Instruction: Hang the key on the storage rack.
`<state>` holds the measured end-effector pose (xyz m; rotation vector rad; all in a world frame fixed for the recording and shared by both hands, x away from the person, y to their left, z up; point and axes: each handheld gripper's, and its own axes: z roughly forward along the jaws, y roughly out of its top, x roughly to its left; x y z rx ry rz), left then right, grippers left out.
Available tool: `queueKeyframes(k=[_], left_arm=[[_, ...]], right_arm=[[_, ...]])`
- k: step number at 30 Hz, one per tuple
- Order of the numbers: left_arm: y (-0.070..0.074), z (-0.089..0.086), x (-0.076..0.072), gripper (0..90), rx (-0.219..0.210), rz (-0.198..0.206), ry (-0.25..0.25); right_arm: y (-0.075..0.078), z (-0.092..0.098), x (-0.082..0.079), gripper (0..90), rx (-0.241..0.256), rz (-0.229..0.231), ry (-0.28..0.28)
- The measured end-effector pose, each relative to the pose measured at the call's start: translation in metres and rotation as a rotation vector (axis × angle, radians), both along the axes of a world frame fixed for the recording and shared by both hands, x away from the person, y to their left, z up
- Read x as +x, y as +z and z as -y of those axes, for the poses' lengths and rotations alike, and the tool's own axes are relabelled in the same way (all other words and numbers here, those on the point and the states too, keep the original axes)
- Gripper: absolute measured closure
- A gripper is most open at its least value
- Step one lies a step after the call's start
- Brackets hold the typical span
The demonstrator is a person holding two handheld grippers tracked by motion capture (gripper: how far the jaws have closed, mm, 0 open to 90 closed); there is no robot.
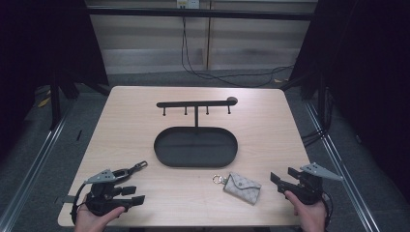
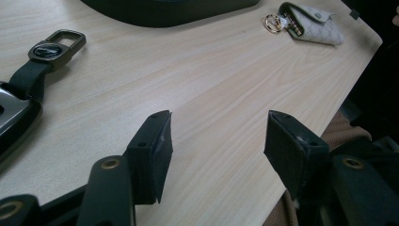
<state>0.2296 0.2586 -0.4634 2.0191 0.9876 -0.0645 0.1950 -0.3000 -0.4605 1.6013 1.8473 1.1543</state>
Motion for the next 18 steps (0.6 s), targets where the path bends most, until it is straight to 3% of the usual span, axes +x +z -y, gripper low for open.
queueKeyframes(k=[5, 18], left_arm=[[-0.001, -0.0013, 0.002, 44.0, 0.007, -0.02, 0.019], [0.0085, 0.0027, -0.0067, 40.2, 0.034, 0.018, -0.002]], right_arm=[[-0.0012, 0.0022, 0.002, 23.4, 0.022, -0.008, 0.013], [0.0, -0.0012, 0.0001, 22.6, 0.007, -0.002, 0.031]])
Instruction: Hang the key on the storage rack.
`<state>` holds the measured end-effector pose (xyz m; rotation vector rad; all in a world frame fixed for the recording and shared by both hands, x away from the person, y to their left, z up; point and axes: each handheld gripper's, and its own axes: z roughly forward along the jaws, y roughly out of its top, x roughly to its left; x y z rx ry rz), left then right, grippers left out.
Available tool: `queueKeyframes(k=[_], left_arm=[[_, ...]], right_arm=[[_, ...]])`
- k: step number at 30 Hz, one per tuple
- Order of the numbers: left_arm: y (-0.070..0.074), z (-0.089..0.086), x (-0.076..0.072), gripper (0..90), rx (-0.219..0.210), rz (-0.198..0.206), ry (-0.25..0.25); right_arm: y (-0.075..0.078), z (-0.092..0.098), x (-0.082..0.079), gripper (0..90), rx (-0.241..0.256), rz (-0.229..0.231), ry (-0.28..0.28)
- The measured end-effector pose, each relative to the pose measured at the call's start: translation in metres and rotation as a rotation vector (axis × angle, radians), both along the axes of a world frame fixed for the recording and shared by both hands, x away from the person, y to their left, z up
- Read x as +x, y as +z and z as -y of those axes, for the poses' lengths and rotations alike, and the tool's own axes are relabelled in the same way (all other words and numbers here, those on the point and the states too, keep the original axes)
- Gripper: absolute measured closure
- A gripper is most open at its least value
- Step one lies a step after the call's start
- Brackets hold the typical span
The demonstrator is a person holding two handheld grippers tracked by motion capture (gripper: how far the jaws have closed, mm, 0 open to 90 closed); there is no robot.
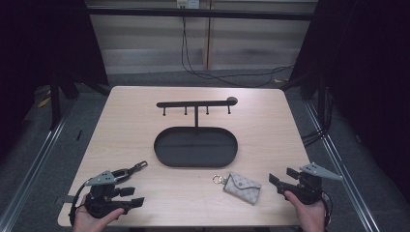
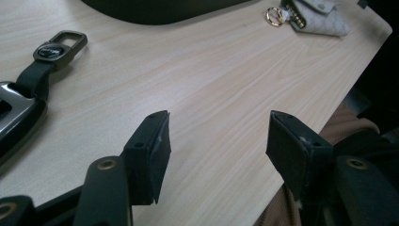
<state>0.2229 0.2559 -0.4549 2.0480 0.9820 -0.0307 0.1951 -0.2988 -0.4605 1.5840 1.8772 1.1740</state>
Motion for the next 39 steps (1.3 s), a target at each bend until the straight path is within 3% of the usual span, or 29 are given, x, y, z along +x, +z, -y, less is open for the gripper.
queueKeyframes(k=[4, 5, 10, 15, 22, 24, 26, 28, 34, 39], left_arm=[[0.003, 0.001, 0.003, 52.0, 0.029, -0.03, 0.02], [0.005, 0.002, 0.003, 52.7, 0.047, -0.015, 0.014], [0.012, 0.0, 0.003, 47.4, 0.052, -0.005, -0.004], [0.017, 0.002, 0.008, 43.8, 0.065, -0.022, -0.023], [0.03, 0.011, 0.021, 47.1, 0.144, -0.014, -0.06], [0.032, 0.011, 0.026, 51.5, 0.18, -0.018, -0.035], [0.034, 0.009, 0.032, 54.0, 0.182, -0.019, -0.047], [0.037, 0.008, 0.037, 54.6, 0.21, -0.018, -0.036], [0.042, 0.01, 0.051, 54.6, 0.241, -0.05, -0.058], [0.045, 0.014, 0.059, 53.6, 0.284, -0.043, -0.078]], right_arm=[[0.0, 0.0, -0.001, 22.8, -0.004, 0.004, 0.002], [0.0, 0.0, -0.001, 23.2, -0.003, 0.004, 0.0], [0.0, -0.001, 0.001, 25.9, -0.002, -0.01, -0.001], [0.0, -0.001, 0.001, 25.9, -0.002, -0.01, 0.005], [-0.001, 0.0, 0.001, 25.7, 0.008, -0.014, 0.0], [-0.001, 0.0, 0.001, 25.7, 0.007, -0.018, -0.001], [-0.002, 0.0, 0.002, 25.7, 0.004, -0.022, -0.003], [-0.002, 0.0, 0.002, 25.7, 0.003, -0.026, -0.002], [-0.002, 0.0, 0.002, 25.7, 0.004, -0.027, 0.003], [-0.003, 0.0, 0.003, 25.7, 0.005, -0.03, 0.005]])
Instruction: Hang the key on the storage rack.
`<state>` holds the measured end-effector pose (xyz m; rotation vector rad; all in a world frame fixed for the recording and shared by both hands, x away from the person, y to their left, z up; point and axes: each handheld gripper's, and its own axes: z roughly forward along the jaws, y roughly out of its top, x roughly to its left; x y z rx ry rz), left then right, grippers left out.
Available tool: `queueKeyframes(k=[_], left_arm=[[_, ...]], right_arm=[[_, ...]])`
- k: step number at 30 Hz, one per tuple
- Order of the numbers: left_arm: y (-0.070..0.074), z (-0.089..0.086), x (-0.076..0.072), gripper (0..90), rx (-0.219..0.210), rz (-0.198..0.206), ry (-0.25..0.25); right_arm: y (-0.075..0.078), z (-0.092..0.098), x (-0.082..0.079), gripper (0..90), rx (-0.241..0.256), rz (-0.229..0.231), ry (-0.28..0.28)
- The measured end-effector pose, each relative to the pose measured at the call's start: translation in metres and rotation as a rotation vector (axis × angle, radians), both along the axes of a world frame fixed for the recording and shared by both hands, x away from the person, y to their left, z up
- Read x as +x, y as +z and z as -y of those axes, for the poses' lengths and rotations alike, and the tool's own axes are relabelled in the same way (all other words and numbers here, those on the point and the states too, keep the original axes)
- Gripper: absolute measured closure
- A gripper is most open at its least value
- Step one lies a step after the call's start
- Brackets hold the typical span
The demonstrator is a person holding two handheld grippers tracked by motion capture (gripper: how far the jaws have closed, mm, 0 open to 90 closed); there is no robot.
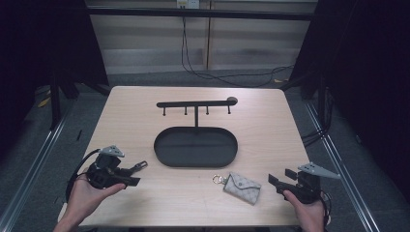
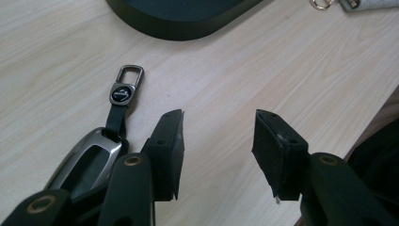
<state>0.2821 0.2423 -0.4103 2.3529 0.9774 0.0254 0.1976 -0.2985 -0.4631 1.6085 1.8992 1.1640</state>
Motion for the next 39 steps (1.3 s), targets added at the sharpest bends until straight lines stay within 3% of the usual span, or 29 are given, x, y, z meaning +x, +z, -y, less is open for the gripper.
queueKeyframes(k=[5, 7, 12, 15, 21, 28, 34, 37, 39], left_arm=[[0.003, 0.004, 0.009, 54.5, 0.034, -0.006, -0.009], [0.008, 0.004, 0.016, 53.0, 0.016, -0.015, 0.0], [0.012, 0.005, 0.024, 52.9, 0.03, -0.017, -0.005], [0.014, 0.009, 0.027, 54.7, 0.097, 0.014, -0.018], [0.016, 0.017, 0.037, 61.6, 0.168, 0.008, -0.034], [0.012, 0.017, 0.049, 64.7, 0.185, -0.037, -0.045], [-0.002, 0.012, 0.069, 66.9, 0.221, -0.095, -0.04], [-0.007, 0.013, 0.078, 64.7, 0.23, -0.137, -0.067], [-0.008, 0.014, 0.08, 63.0, 0.232, -0.139, -0.083]], right_arm=[[-0.001, -0.002, 0.001, 25.7, -0.011, -0.006, 0.005], [-0.001, -0.001, 0.001, 25.6, -0.009, -0.005, 0.006], [-0.001, -0.002, 0.002, 25.6, -0.008, -0.009, 0.006], [-0.001, -0.002, 0.002, 25.6, -0.009, -0.01, 0.006], [-0.001, -0.003, 0.002, 25.5, -0.012, -0.013, 0.006], [-0.001, -0.002, 0.002, 25.5, -0.012, -0.013, 0.004], [-0.002, -0.003, 0.003, 25.4, -0.009, -0.02, 0.012], [-0.003, -0.003, 0.004, 24.6, -0.009, -0.034, 0.016], [-0.003, -0.003, 0.004, 24.6, -0.008, -0.036, 0.016]])
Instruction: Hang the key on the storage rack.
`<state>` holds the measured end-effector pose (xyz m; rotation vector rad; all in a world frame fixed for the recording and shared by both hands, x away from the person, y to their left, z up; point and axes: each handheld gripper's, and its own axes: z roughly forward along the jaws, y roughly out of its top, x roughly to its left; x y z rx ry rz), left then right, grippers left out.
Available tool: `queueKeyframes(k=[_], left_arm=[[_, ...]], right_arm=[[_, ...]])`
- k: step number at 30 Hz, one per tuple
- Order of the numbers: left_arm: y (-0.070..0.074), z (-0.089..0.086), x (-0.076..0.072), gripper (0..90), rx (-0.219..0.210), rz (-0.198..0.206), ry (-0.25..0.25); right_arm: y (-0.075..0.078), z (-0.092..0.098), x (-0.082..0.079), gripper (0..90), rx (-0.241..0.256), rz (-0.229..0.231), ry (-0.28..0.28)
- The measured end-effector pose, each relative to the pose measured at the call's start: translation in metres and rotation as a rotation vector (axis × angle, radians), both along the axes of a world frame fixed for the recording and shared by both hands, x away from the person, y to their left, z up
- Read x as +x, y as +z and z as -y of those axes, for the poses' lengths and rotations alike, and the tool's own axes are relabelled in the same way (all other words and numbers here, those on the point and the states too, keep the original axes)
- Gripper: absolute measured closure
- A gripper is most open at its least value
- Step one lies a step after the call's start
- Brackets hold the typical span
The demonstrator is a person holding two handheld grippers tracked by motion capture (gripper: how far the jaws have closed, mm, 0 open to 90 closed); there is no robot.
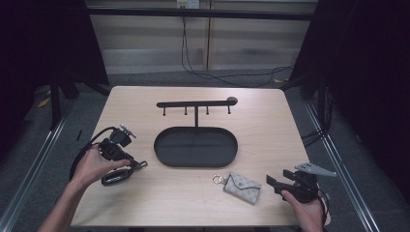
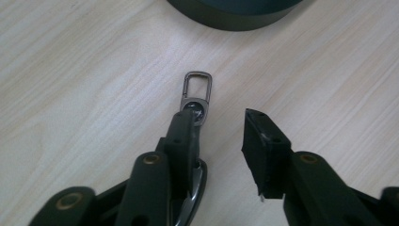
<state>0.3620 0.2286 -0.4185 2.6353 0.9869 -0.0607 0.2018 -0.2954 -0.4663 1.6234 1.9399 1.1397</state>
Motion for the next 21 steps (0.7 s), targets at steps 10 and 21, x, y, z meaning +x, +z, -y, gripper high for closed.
queueKeyframes(k=[10, 21], left_arm=[[-0.009, 0.014, 0.018, 60.7, 0.14, -0.036, -0.09], [-0.024, 0.013, 0.024, 63.9, 0.131, -0.09, -0.098]], right_arm=[[-0.001, 0.0, 0.0, 24.4, -0.001, -0.008, 0.003], [-0.001, -0.001, 0.0, 24.2, -0.002, -0.009, 0.005]])
